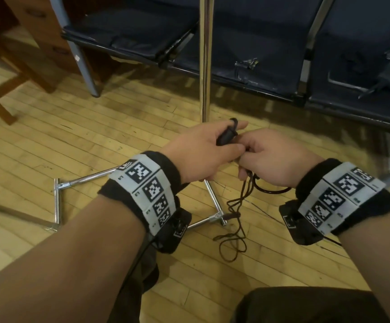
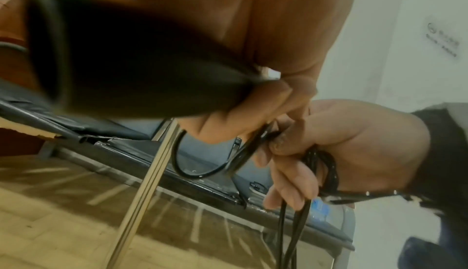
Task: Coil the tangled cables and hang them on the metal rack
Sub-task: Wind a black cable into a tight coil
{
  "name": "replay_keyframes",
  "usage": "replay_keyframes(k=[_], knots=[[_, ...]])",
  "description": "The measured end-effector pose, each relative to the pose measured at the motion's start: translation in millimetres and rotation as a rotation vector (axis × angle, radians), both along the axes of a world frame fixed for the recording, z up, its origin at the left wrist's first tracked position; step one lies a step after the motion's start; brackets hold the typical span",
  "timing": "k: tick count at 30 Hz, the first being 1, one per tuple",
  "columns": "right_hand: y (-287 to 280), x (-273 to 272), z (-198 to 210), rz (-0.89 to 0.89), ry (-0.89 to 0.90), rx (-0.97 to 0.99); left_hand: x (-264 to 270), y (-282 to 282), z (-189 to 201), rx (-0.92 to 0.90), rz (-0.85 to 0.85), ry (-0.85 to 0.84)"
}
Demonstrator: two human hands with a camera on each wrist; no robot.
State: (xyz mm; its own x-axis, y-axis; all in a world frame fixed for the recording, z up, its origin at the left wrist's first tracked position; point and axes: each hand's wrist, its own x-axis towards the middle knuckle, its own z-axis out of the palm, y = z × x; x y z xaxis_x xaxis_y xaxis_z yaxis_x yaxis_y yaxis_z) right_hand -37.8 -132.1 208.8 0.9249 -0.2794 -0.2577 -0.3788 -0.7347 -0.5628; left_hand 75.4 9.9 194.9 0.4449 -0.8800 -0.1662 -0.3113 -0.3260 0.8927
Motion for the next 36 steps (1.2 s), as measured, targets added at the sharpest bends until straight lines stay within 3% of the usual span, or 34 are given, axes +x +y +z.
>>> replay_keyframes(k=[10,17,28,31,36], knots=[[-10,-8,-4,-0.076,-0.046,0.022,9,-4,-5,0.106,-0.058,-0.059],[-22,-8,-17,-0.074,0.049,0.103,14,-9,-4,-0.215,0.215,0.046],[-28,-14,-28,-0.117,0.259,0.066,16,-2,7,-0.357,0.5,0.117],[-27,-14,-27,-0.126,0.23,0.032,17,-4,6,-0.293,0.538,0.023],[-27,-16,-24,-0.119,0.128,-0.064,29,4,1,0.099,0.427,-0.206]])
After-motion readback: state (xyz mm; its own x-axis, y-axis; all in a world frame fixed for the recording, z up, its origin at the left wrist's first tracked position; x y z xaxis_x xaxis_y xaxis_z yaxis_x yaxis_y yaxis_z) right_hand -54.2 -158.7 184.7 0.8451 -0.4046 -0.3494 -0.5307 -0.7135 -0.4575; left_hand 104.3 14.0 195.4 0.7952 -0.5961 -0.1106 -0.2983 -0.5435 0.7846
